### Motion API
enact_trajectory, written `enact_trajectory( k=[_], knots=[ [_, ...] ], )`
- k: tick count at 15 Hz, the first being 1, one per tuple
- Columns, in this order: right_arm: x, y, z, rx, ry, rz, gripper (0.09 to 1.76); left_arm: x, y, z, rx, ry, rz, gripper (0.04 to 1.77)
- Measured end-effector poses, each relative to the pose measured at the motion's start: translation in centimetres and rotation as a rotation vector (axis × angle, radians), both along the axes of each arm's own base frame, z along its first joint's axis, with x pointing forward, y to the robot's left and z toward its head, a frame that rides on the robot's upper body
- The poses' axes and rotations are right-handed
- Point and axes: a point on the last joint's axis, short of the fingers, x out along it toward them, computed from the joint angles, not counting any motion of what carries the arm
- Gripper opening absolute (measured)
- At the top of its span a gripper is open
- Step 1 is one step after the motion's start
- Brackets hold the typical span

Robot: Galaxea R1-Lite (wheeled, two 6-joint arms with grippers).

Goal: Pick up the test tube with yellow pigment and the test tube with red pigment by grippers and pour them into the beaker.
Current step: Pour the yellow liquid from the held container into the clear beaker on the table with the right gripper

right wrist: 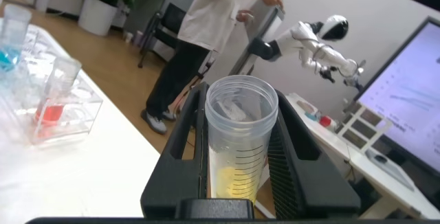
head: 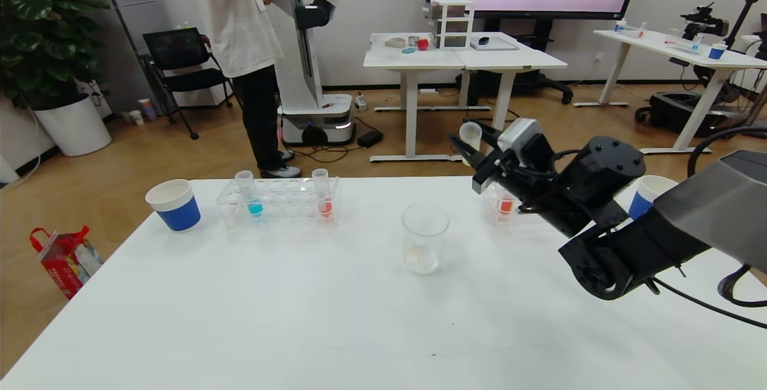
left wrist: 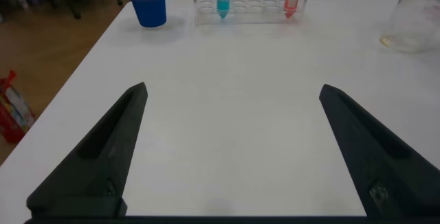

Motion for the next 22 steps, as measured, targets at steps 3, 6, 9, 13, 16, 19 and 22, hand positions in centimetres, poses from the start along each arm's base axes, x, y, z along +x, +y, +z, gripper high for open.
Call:
enact_trajectory(
  k=[3, 6, 9, 13, 16, 19, 22],
  knots=[
    [0.9, 0.4, -1.8, -0.165, -0.104, 0.069, 0.51, 0.0, 0.0, 0.0, 0.000, 0.000, 0.000, 1.74],
    [1.7, 1.0, -2.1, -0.248, -0.171, 0.080, 0.51, 0.0, 0.0, 0.0, 0.000, 0.000, 0.000, 1.74],
    [2.2, 1.0, -2.1, -0.297, -0.225, 0.087, 0.51, 0.0, 0.0, 0.0, 0.000, 0.000, 0.000, 1.74],
    [2.9, 0.4, -2.8, -0.472, -0.359, 0.154, 0.51, 0.0, 0.0, 0.0, 0.000, 0.000, 0.000, 1.74],
    [3.6, 0.2, -2.4, -0.545, -0.457, 0.172, 0.51, 0.0, 0.0, 0.0, 0.000, 0.000, 0.000, 1.74],
    [3.5, 0.7, -2.5, -0.558, -0.483, 0.177, 0.51, 0.0, 0.0, 0.0, 0.000, 0.000, 0.000, 1.74],
    [3.3, 1.3, -3.2, -0.583, -0.508, 0.185, 0.51, 0.0, 0.0, 0.0, 0.000, 0.000, 0.000, 1.74]
  ],
)
